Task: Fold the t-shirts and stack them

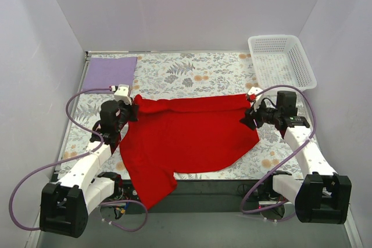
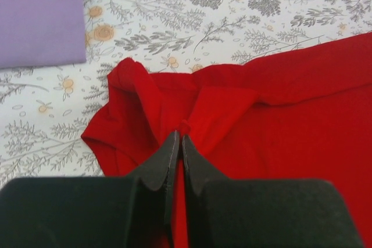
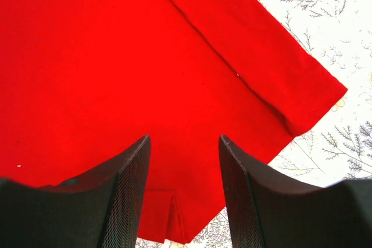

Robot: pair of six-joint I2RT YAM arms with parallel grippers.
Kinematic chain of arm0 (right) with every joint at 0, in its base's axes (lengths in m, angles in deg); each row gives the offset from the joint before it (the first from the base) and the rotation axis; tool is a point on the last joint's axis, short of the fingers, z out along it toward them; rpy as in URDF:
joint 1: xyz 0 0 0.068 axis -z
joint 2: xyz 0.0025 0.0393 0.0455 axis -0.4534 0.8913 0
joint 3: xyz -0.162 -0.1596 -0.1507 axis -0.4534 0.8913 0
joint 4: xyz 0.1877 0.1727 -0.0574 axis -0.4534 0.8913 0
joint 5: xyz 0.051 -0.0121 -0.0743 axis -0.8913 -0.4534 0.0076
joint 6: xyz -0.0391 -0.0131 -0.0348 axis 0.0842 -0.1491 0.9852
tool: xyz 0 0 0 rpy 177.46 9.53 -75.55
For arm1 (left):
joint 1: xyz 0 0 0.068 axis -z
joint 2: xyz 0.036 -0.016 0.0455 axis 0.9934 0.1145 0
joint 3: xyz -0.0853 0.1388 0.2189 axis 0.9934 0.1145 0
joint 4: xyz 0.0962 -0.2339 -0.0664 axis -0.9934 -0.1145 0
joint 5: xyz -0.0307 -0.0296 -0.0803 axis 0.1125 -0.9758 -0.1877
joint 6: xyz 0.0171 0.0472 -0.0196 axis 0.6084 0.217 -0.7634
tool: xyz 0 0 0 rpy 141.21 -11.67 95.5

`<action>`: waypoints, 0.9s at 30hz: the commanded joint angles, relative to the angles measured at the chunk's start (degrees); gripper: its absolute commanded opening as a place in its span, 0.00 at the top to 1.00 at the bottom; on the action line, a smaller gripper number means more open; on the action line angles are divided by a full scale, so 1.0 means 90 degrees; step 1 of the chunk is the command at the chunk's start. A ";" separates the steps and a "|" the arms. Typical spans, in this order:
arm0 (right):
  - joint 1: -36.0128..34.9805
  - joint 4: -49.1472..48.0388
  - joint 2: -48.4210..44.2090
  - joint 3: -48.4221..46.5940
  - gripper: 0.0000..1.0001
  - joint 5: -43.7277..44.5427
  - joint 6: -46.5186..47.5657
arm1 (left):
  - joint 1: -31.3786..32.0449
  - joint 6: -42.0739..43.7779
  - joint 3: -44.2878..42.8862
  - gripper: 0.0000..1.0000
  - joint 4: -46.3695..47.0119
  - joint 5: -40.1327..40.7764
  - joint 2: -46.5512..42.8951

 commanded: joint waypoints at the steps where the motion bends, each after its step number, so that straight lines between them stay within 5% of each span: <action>1: 0.0283 -0.0090 -0.0163 -0.0005 0.43 -0.0417 -0.0116 | 0.0039 -0.0157 -0.0255 1.00 -0.0733 0.0384 -0.0380; 9: 0.0528 -0.0100 -0.0271 0.0054 0.42 -0.0642 -0.0155 | 0.0039 -0.1074 -0.0754 0.42 -0.2024 0.1313 -0.1454; 14: 0.0557 -0.0090 -0.0251 0.0044 0.42 -0.0672 -0.0175 | 0.0029 -0.1339 -0.1047 0.39 -0.2337 0.0855 -0.1017; 27: 0.0645 -0.0080 -0.0192 0.0034 0.41 -0.0759 -0.0224 | -0.0030 -0.0802 -0.2579 0.44 -0.2064 -0.0962 0.2887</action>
